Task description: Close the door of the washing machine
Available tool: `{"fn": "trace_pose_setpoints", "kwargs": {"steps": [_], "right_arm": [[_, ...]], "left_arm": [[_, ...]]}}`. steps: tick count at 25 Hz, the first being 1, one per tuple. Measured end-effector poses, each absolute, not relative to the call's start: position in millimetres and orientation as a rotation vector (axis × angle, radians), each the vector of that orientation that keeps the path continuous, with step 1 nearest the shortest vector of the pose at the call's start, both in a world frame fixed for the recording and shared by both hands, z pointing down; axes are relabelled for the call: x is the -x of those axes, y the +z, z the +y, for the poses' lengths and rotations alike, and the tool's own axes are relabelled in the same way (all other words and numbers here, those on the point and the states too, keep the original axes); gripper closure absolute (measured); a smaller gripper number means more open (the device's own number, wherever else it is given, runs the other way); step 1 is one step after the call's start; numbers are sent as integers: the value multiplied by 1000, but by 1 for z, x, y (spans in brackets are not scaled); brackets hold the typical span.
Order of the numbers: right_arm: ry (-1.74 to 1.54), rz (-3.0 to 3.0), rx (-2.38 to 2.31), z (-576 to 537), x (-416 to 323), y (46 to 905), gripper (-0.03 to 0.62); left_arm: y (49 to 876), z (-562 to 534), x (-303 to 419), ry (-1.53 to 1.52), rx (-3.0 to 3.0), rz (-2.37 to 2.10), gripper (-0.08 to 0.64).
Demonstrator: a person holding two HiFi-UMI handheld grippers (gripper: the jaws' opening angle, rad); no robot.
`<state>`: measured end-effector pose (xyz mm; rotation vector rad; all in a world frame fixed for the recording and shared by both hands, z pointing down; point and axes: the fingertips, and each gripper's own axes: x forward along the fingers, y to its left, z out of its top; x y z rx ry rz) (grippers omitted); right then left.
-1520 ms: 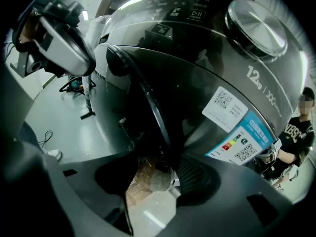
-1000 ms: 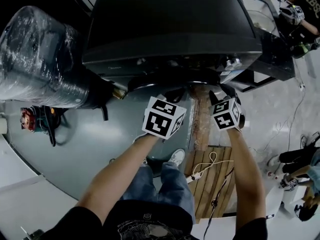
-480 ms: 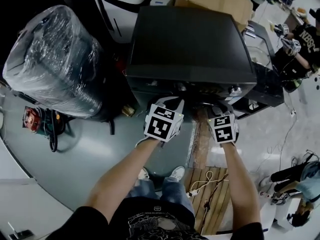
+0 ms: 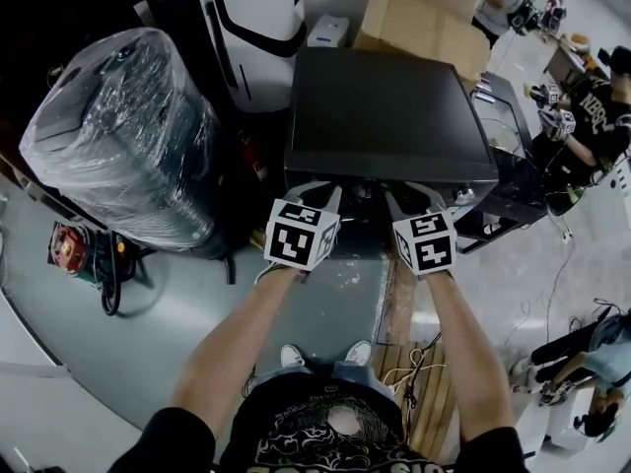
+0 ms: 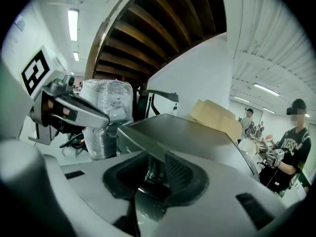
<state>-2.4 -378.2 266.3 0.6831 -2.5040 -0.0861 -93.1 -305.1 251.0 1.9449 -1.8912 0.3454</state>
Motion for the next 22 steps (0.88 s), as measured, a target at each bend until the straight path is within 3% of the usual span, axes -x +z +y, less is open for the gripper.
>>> {"fn": "trace_pose_setpoints", "kwargs": {"steps": [12, 17, 22], "right_arm": [[-22, -2669, -750, -315, 47, 183, 513], [42, -2700, -788, -294, 53, 176, 566], [40, -2705, -792, -281, 58, 175, 571]], "left_arm": [[203, -260, 141, 331, -1988, -1954, 529], [187, -250, 148, 311, -2019, -1972, 529], [184, -239, 151, 314, -2034, -1973, 529]]}}
